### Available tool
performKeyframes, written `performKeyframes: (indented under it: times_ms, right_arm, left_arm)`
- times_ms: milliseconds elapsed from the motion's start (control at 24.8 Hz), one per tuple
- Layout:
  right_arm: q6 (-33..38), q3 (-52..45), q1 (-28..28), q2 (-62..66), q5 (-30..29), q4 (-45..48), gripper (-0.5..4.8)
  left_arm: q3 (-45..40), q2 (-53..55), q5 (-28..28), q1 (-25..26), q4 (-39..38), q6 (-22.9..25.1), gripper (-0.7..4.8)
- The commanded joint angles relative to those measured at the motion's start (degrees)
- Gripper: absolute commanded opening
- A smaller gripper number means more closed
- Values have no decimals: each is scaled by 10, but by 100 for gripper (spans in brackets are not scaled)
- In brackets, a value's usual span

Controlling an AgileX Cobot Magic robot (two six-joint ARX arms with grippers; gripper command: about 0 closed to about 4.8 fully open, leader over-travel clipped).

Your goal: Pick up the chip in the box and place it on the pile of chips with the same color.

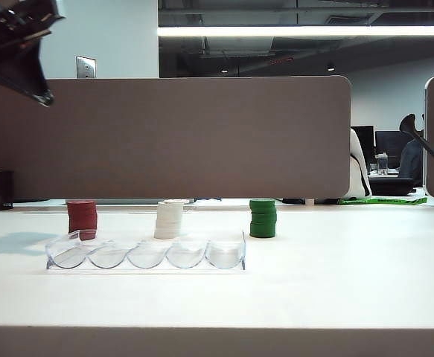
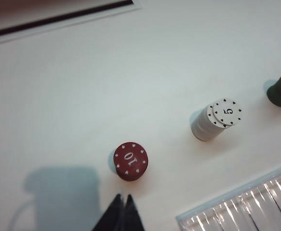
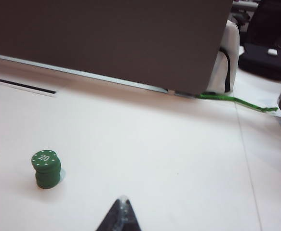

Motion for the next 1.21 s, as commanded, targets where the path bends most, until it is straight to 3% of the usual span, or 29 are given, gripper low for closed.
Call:
performKeyframes:
  times_ms: [40, 242, 686, 847, 1210]
  right_arm:
    - [3, -17, -1, -28, -10, 9, -6]
    - [3, -68, -1, -82, -3, 9, -6]
    - [43, -167, -1, -261, 23, 7, -5]
    - [44, -188, -1, -337, 35, -47, -5]
    - [50, -236, -31, -358, 58, -26, -5]
  left_arm:
    - [-70, -86, -25, 0, 66, -1, -6]
    - [-150, -195, -71, 0, 106, 0, -6]
    - [-284, -395, -71, 0, 123, -7, -6]
    - [-334, -478, -71, 0, 127, -26, -6]
    - [-374, -563, -67, 0, 125, -25, -6]
